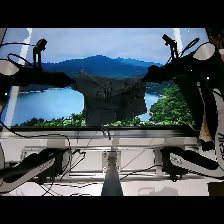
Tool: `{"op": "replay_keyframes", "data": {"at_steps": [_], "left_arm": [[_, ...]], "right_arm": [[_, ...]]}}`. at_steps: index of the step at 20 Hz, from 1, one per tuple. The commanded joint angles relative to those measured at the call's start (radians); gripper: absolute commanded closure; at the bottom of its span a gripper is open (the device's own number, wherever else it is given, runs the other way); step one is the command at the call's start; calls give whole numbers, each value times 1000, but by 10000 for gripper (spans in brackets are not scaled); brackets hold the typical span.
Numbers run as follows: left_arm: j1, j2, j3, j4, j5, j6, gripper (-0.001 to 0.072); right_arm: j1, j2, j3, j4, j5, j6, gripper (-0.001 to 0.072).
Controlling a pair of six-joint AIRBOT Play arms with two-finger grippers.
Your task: Fold the clothes and pants, and hang the long-sleeved shirts on hangers.
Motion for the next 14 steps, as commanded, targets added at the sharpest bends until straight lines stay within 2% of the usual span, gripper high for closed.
{"op": "replay_keyframes", "data": {"at_steps": [1,5,9,11,12,13,14], "left_arm": [[-1,13,-15,25,-173,-31,660],[-69,95,-288,10,-73,-45,660],[-189,82,-570,-57,230,-44,657],[-243,48,-609,-74,274,-44,657],[-254,34,-608,-79,275,-44,656],[-256,25,-608,-93,278,-44,638],[-255,19,-608,-101,280,-44,575]], "right_arm": [[0,148,-148,-36,-9,0,671],[0,304,-490,-41,-60,7,671],[0,305,-766,-7,-306,53,671],[0,297,-818,-6,-330,52,667],[0,298,-820,-23,-329,52,529],[0,298,-817,-37,-334,52,193],[0,298,-811,-43,-347,52,-1]]}}
